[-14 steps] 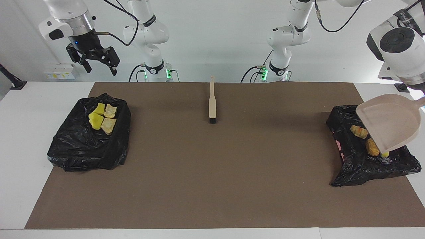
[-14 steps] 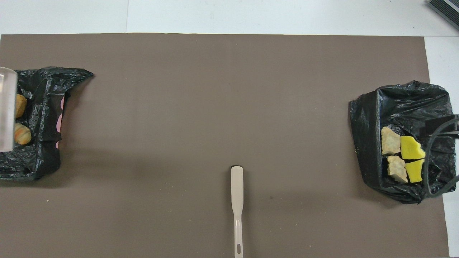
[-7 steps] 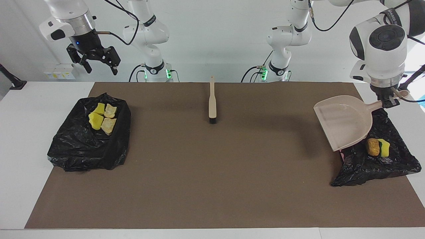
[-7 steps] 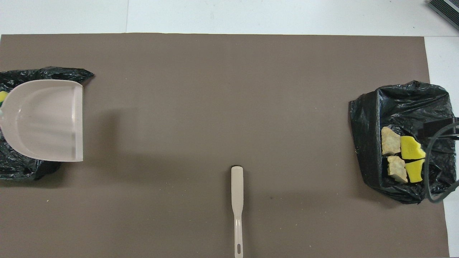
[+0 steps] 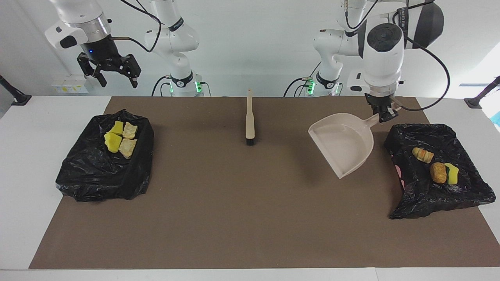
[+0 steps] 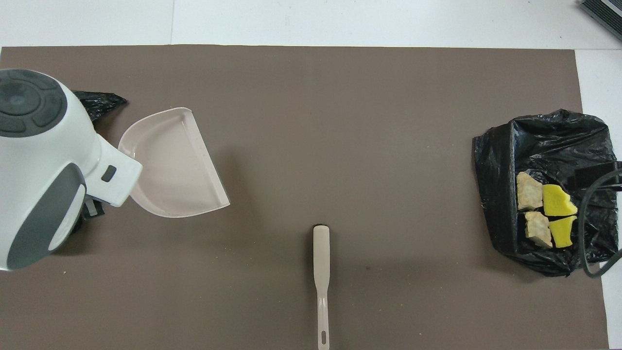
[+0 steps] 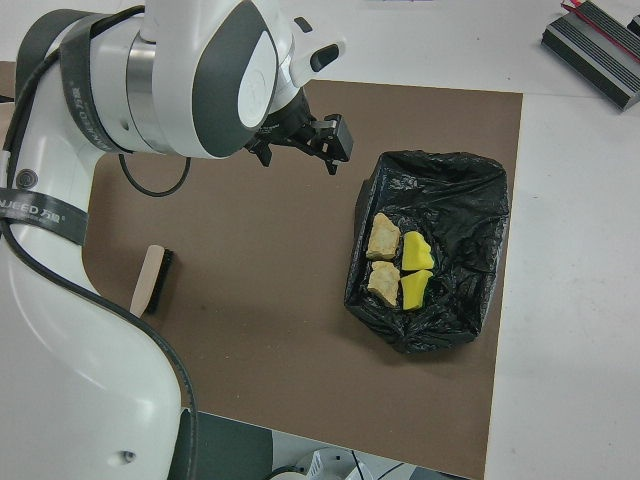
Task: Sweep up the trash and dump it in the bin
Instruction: 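Bring the empty dustpan back toward the mat center with the left gripper, then lower the dustpan onto the mat beside the brush with the left gripper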
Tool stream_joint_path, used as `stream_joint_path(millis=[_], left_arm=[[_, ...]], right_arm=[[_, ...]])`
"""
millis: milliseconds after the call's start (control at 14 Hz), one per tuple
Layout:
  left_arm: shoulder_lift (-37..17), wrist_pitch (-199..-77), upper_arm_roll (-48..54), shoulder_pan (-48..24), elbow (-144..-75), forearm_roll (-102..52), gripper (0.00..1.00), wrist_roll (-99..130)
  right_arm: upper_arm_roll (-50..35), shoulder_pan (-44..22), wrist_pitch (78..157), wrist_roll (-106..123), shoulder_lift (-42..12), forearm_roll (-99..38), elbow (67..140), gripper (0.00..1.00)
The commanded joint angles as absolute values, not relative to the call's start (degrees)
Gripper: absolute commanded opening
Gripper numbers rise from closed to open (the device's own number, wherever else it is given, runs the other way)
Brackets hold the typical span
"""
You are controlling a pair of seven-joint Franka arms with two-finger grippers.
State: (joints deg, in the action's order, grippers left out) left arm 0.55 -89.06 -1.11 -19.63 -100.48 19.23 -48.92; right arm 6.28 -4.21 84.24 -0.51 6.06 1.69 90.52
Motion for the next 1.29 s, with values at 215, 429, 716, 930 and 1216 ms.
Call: stream_joint_path(millis=[215,429,716,930,1216], left_arm=[[0.45,-91.83,-2.29,-28.99,-102.74,7.59,0.00,-20.87],[-2.80,-97.28,-2.29,-33.12,-102.48,1.95,0.00,-8.39],[-8.77,-106.32,-2.37,-40.94,-101.87,-1.05,0.00,9.54],[-14.30,-111.18,-2.37,-44.11,-98.72,-2.89,0.00,19.31],[-18.71,-113.46,-2.37,-45.00,-95.54,-6.67,0.00,22.75]], right_arm=[[6.42,-3.69,84.29,1.23,7.21,1.23,92.20,1.00],[6.68,-3.69,84.29,1.41,7.73,1.23,92.90,1.00],[6.77,-3.69,84.38,1.14,8.00,1.23,93.16,1.00],[6.77,-3.69,84.64,1.14,8.17,1.23,93.52,1.00],[6.77,-3.69,85.08,0.97,8.09,1.23,93.69,1.00]])
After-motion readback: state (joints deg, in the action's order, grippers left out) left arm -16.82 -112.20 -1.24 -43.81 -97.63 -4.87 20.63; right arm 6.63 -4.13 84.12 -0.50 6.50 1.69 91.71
